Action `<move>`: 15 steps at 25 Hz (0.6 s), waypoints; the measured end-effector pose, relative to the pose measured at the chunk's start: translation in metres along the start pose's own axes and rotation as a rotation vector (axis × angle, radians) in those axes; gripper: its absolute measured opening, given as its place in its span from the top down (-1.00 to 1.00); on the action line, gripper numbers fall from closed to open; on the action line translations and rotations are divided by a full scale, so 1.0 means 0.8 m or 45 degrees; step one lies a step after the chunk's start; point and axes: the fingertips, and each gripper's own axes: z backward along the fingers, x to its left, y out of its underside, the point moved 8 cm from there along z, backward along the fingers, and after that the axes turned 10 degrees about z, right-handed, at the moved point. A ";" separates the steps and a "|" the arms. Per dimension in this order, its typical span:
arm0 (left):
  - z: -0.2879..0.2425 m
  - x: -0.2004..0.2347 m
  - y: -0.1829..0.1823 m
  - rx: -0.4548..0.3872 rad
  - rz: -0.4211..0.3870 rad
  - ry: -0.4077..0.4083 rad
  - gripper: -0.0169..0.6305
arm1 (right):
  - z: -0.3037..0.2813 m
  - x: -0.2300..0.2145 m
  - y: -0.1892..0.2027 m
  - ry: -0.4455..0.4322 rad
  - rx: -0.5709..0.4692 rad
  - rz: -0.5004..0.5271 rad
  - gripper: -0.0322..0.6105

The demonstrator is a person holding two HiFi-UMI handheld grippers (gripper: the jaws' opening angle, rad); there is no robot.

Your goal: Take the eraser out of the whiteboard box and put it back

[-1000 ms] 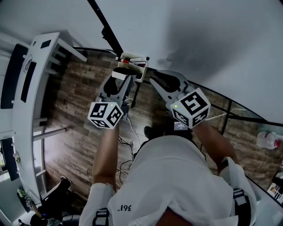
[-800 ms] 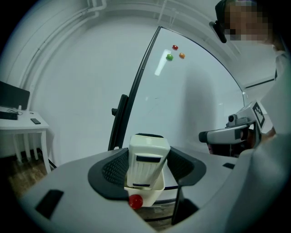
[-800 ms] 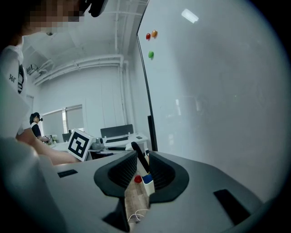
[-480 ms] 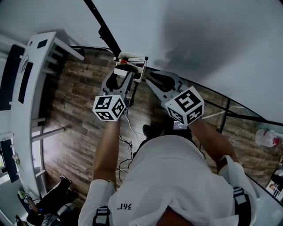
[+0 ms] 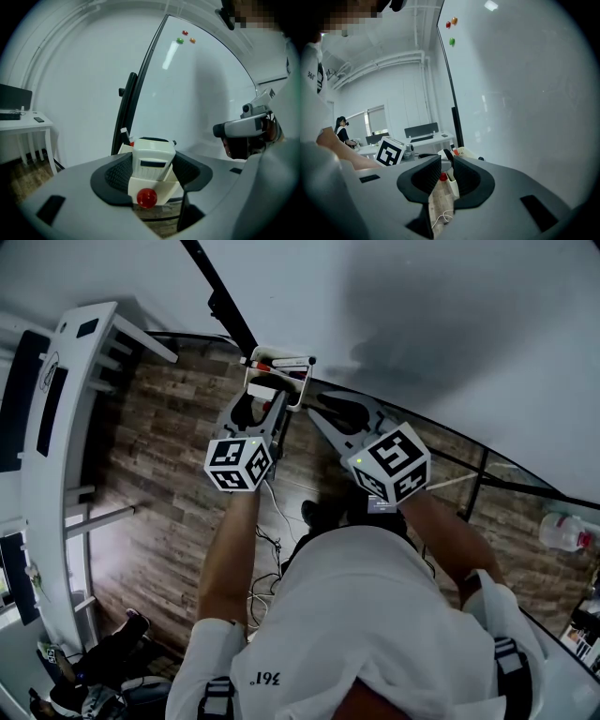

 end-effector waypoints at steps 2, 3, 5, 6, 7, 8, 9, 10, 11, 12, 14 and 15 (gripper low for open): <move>-0.002 0.002 0.003 0.009 -0.005 -0.006 0.10 | 0.000 0.001 0.002 0.000 0.002 -0.001 0.59; -0.002 0.002 0.004 0.014 -0.007 -0.009 0.10 | -0.001 0.001 0.002 0.001 0.002 -0.001 0.59; -0.004 0.003 0.006 0.024 -0.010 -0.014 0.10 | 0.000 0.001 0.004 0.003 0.004 -0.003 0.59; -0.005 0.003 0.006 0.026 -0.013 -0.016 0.10 | 0.000 0.001 0.005 0.004 0.006 -0.005 0.59; -0.006 0.003 0.006 0.028 -0.017 -0.016 0.10 | 0.000 0.000 0.005 0.005 0.007 -0.005 0.59; -0.006 0.003 0.007 0.030 -0.023 -0.015 0.10 | 0.001 0.000 0.006 0.007 0.007 -0.005 0.59; -0.007 0.003 0.007 0.034 -0.030 -0.014 0.10 | 0.001 0.000 0.006 0.008 0.006 -0.004 0.59; -0.008 0.002 0.007 0.039 -0.038 -0.013 0.10 | 0.001 0.000 0.006 0.009 0.006 -0.004 0.59; -0.009 0.001 0.008 0.046 -0.046 -0.012 0.10 | 0.002 0.000 0.006 0.009 0.007 -0.005 0.59; -0.009 -0.001 0.008 0.053 -0.055 -0.010 0.10 | 0.002 0.000 0.006 0.008 0.007 -0.006 0.59; -0.010 -0.004 0.008 0.069 -0.070 -0.001 0.10 | 0.004 0.001 0.006 0.007 0.009 -0.007 0.59; -0.010 -0.005 0.009 0.077 -0.075 0.005 0.10 | 0.004 0.002 0.006 0.008 0.010 -0.007 0.59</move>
